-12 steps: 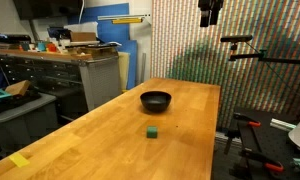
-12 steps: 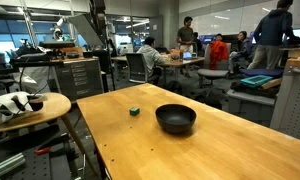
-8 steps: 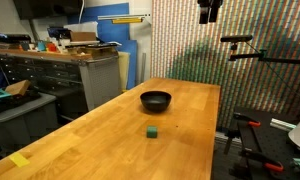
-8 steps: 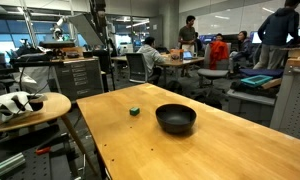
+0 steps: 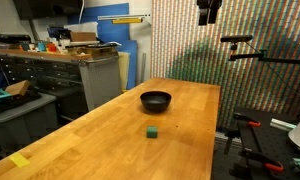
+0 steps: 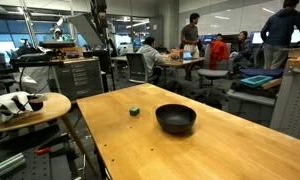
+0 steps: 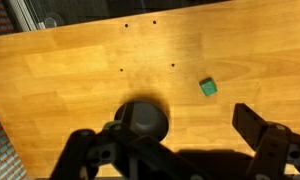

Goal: Put the green block inside the black bowl

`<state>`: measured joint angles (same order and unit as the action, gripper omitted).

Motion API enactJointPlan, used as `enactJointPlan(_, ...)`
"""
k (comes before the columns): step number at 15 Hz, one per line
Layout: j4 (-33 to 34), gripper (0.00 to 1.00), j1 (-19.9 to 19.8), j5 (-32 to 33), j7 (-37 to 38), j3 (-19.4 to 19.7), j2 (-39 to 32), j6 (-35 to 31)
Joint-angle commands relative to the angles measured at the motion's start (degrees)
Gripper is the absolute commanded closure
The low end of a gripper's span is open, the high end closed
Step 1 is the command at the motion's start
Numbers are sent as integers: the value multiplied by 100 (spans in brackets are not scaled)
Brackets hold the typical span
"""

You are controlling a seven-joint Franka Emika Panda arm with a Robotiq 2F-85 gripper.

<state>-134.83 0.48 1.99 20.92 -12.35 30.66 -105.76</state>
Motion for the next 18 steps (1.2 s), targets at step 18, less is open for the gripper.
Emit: enactJointPlan(18, 1154, 0, 645, 1511, -636, 86, -3999, -2403)
